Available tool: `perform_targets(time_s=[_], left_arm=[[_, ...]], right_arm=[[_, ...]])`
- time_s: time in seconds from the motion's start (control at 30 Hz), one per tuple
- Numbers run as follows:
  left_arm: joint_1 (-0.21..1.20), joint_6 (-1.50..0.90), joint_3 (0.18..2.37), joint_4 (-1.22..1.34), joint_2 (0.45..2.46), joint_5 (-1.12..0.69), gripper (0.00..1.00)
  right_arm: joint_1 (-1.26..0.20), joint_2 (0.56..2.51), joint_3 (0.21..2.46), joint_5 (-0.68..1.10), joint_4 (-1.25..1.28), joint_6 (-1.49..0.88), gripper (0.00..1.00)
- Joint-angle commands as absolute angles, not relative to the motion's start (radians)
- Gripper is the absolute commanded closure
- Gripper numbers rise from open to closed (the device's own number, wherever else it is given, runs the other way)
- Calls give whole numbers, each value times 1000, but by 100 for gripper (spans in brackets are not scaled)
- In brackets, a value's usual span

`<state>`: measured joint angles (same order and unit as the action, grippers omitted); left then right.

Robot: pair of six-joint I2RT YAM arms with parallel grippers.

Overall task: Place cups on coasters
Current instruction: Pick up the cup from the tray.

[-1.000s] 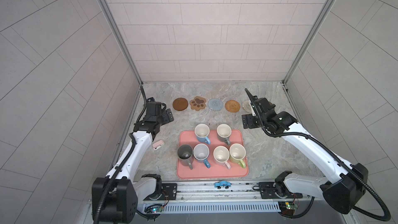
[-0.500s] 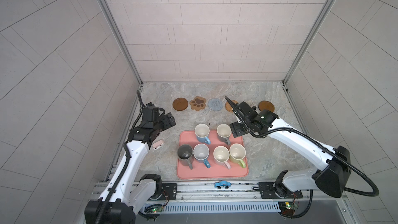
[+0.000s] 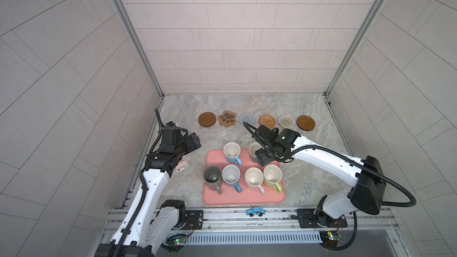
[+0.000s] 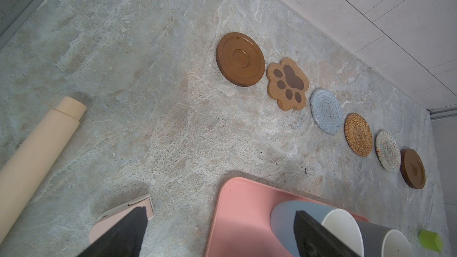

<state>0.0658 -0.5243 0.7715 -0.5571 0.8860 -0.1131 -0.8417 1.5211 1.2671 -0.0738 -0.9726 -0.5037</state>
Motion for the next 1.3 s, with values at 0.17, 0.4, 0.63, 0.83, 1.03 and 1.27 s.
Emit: perform_targets(time_s=[0.17, 0.4, 0.63, 0.83, 1.03, 1.27], left_arm=[[68, -554, 754, -537, 879, -117, 0], [68, -568, 763, -524, 886, -118, 0], [68, -579, 771, -518, 898, -95, 0], [67, -581, 761, -514, 897, -80, 0], [68, -606, 764, -491, 915, -82, 0], [68, -594, 765, -491, 908, -72, 0]], right_arm=[[-867, 1600, 1249, -94, -989, -575, 30], [-862, 1680, 1324, -192, -1056, -553, 38], [-845, 1745, 1371, -198, -1065, -505, 50], [-814, 1730, 1344, -187, -1054, -477, 58], [-787, 1710, 1301, -149, -1009, -443, 62], [-778, 1723, 1296, -130, -973, -389, 68]])
